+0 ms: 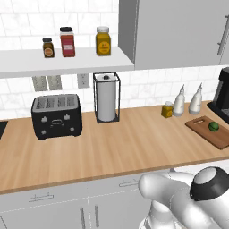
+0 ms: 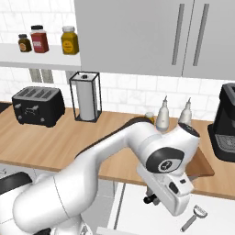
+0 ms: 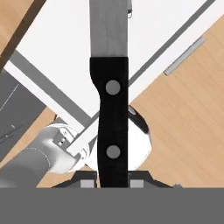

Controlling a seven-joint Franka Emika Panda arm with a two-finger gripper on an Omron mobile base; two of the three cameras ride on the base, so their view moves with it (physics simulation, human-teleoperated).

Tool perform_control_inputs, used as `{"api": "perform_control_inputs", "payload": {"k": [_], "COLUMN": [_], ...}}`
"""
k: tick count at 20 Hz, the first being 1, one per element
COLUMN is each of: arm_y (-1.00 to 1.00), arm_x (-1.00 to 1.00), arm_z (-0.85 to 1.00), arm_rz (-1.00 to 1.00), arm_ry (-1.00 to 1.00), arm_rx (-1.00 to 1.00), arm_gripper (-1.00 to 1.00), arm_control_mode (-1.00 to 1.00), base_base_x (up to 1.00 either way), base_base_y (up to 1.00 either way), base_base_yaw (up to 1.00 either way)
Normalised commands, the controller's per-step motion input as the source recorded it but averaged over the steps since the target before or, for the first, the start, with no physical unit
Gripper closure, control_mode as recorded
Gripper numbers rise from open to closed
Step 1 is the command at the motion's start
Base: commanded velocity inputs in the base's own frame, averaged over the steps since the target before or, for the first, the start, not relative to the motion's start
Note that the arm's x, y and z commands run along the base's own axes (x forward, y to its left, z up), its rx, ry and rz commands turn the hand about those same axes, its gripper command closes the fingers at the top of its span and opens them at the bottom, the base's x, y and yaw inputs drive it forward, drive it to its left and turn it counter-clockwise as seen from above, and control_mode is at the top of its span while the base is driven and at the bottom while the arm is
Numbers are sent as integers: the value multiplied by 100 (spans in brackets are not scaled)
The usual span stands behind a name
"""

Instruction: Place the appropriate cutting tool for cutting the avocado skin on the cutting board.

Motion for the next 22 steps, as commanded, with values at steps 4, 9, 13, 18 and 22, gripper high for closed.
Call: {"api": "perform_control_inputs", "payload": {"k": [4,9,13,18,22], "arm_y": [-38,-11,0,0,-4], "arm_x": [7,63,76,77,43], "arm_z": [71,7,-5,-14,-46], "arm_rz": [3,0,0,0,0], "arm_ry": [-1,-1,0,0,0], "arm_rx": [-2,-4,0,0,0], "arm_gripper": [100,100,100,100,100], "arm_control_mode": [-100,-100,-100,-100,-100], "base_base_x": [0,0,0,0,0], "base_base_y": [0,0,0,0,0], "base_base_yaw": [0,0,0,0,0]}}
